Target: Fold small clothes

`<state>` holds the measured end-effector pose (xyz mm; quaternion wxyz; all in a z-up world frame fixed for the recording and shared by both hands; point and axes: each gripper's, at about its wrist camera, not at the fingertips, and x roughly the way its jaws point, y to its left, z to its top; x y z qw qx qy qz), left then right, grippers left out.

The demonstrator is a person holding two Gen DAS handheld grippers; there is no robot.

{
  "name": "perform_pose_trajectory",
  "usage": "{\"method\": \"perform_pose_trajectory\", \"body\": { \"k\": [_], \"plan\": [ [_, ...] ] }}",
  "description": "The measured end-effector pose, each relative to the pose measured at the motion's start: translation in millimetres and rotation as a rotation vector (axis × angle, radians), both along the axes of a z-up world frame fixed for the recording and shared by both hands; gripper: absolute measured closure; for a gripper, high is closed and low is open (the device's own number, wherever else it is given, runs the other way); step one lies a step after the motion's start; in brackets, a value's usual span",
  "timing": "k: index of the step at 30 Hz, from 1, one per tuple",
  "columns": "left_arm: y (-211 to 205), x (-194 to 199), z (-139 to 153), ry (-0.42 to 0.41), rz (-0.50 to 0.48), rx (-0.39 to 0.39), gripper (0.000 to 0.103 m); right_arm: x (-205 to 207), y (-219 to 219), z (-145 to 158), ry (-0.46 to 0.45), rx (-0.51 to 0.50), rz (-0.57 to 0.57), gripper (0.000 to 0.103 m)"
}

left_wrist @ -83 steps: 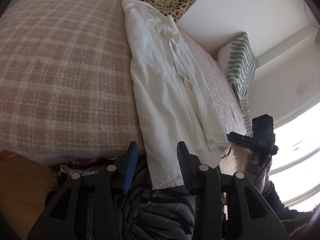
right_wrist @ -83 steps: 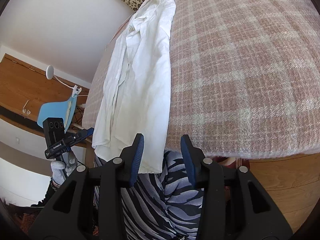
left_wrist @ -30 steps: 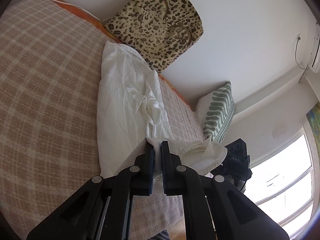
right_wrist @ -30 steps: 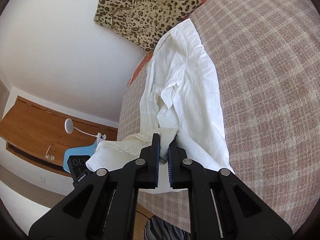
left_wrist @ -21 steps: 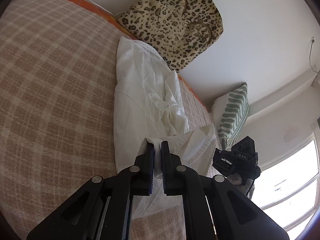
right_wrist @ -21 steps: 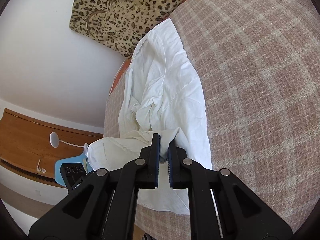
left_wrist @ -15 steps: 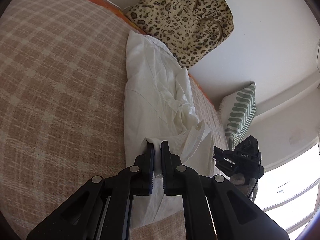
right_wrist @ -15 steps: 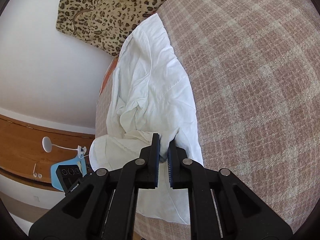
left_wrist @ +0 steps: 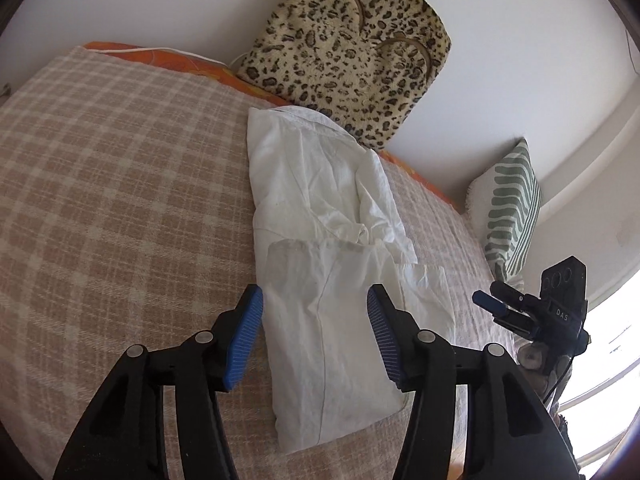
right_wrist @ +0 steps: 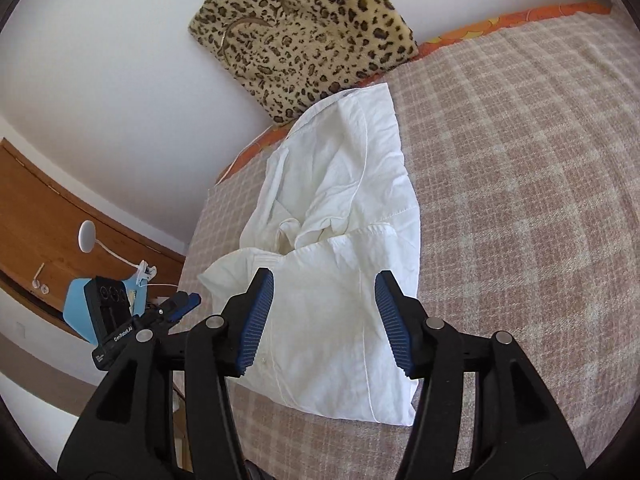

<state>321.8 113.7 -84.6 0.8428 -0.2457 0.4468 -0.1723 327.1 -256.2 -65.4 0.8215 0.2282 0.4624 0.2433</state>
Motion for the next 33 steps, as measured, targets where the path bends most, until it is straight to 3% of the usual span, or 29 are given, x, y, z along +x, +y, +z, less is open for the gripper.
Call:
{"method": "perform_pose_trajectory", "body": {
  "k": [4,8,10,13,18,21,25,30,33],
  "plan": [
    [4,-8,7,-0.054,0.003,0.001,0.05,-27,38,1,-0.102,-0.176,0.118,0.048],
    [-10,-19,11,-0.114,-0.051,0.039,0.054,-32,67,-4,-0.157,-0.287,0.19,0.051],
    [-23,-23,13,-0.141,-0.11,0.071,0.062,-31,80,-9,-0.176,-0.328,0.217,0.052],
    [-45,-22,4,-0.143,-0.183,0.127,0.064,-27,97,-16,-0.201,-0.399,0.241,0.052],
    [-57,-4,-19,-0.094,-0.195,0.157,0.064,-12,108,-35,-0.205,-0.553,0.21,0.052],
    [-61,4,-31,-0.075,-0.199,0.205,0.064,0,98,-47,-0.164,-0.598,0.161,0.053],
    [-65,12,-45,-0.048,-0.206,0.261,0.064,12,83,-61,-0.101,-0.616,0.094,0.071],
    [-69,11,-41,-0.066,-0.194,0.301,0.064,10,86,-55,-0.115,-0.636,0.092,0.071],
    [-75,4,-31,-0.094,-0.205,0.349,0.064,4,85,-37,-0.155,-0.552,0.107,0.07]
  ]
}}
